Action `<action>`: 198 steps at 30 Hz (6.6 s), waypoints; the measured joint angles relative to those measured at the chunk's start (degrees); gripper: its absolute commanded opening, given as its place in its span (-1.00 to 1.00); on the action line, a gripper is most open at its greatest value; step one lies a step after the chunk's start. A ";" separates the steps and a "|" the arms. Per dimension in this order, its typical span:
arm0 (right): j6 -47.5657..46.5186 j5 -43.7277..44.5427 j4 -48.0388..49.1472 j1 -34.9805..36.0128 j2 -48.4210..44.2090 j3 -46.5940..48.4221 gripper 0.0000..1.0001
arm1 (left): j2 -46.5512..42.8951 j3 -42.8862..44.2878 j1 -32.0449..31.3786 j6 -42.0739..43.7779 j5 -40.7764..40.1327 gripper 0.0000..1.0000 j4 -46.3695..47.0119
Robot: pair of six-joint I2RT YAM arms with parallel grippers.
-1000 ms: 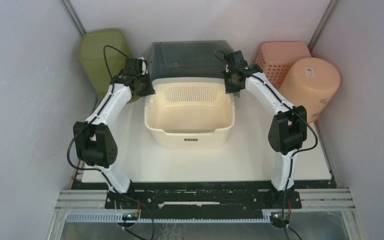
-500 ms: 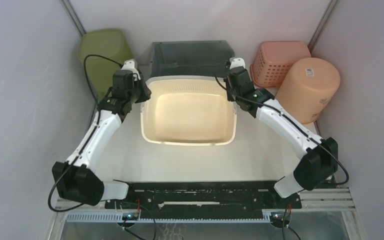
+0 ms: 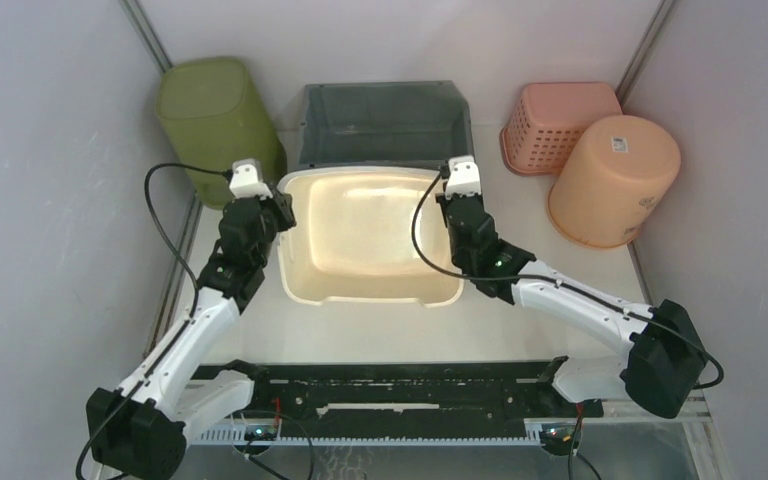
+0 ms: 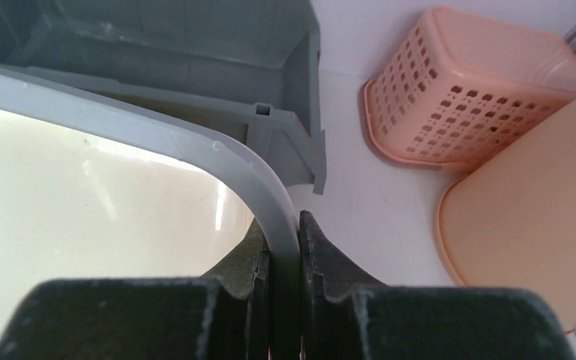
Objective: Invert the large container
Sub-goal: Turn the container upside down at the center of the board.
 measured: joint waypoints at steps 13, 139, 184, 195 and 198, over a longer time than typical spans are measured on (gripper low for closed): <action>-8.35 11.06 26.88 8.70 -5.90 -15.76 -1.00 | -11.52 -14.21 -5.03 0.31 -5.27 -0.28 14.27; 29.90 -40.52 -17.88 -7.89 -5.35 -13.11 1.00 | -3.23 -21.40 -3.72 -26.05 9.90 1.00 -3.93; 28.24 -52.70 -51.56 -15.26 29.07 69.09 0.43 | -25.38 0.09 -15.50 -23.06 14.38 0.68 -29.07; 28.98 -56.85 -59.14 -19.47 49.81 81.11 0.42 | -23.10 -17.07 -29.68 -28.02 0.02 0.44 -25.99; 29.09 -57.72 -59.14 -19.47 50.01 81.13 0.42 | -18.60 -18.75 -32.46 -29.49 -4.02 0.31 -22.73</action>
